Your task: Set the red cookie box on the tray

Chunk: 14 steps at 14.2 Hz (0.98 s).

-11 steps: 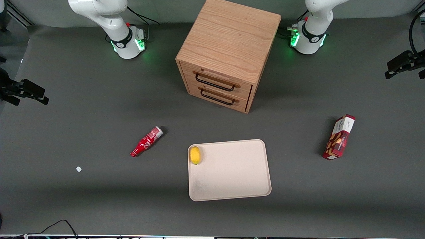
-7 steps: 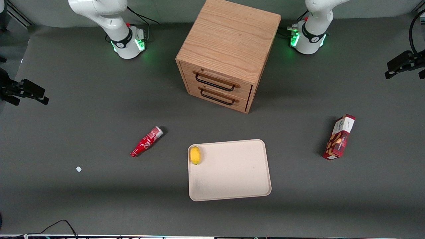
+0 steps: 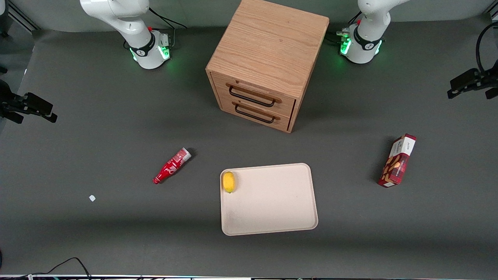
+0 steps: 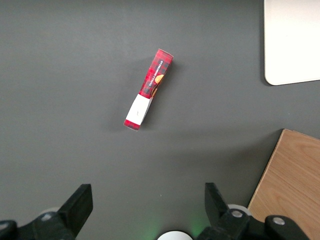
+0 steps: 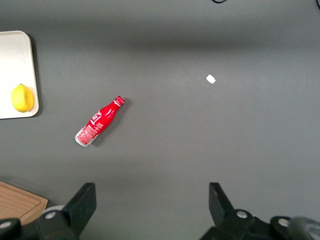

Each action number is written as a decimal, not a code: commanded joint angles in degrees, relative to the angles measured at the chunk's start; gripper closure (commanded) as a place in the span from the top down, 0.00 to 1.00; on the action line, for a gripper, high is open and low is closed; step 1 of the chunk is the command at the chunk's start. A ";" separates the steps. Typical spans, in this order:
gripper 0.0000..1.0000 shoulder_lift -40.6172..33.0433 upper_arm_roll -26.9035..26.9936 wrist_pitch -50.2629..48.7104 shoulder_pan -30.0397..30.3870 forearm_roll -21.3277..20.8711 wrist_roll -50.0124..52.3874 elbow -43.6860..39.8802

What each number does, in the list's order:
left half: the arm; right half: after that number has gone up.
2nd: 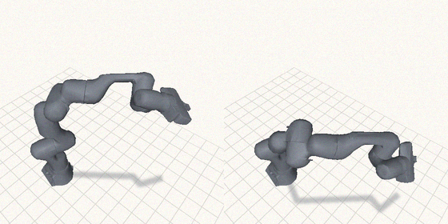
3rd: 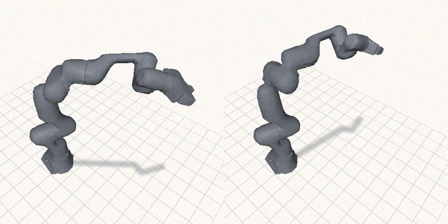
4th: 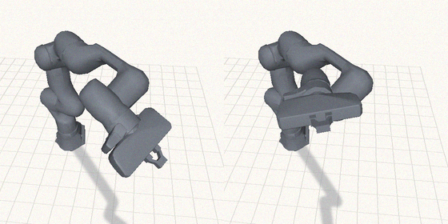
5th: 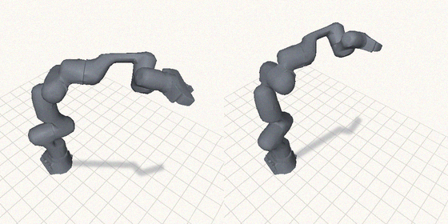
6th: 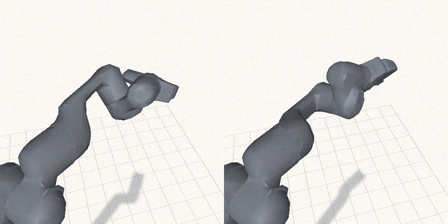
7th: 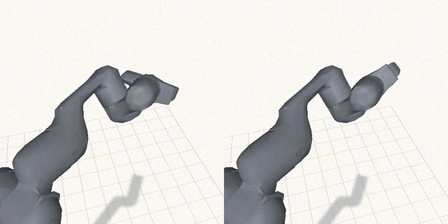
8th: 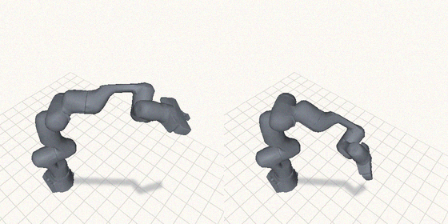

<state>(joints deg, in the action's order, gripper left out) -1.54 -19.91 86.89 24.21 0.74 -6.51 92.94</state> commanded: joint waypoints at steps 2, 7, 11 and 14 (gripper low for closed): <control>1.00 5.04 0.13 9.50 -0.74 -3.36 -0.52 5.75; 1.00 8.47 0.13 24.70 -1.79 -6.72 -0.52 15.50; 1.00 12.16 0.13 39.02 -2.94 -12.41 -1.40 24.12; 1.00 15.85 0.13 44.58 -3.29 -14.09 -2.19 25.80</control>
<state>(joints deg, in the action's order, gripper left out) 13.28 -20.23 128.54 21.64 -11.60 -7.49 117.52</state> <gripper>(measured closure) 0.000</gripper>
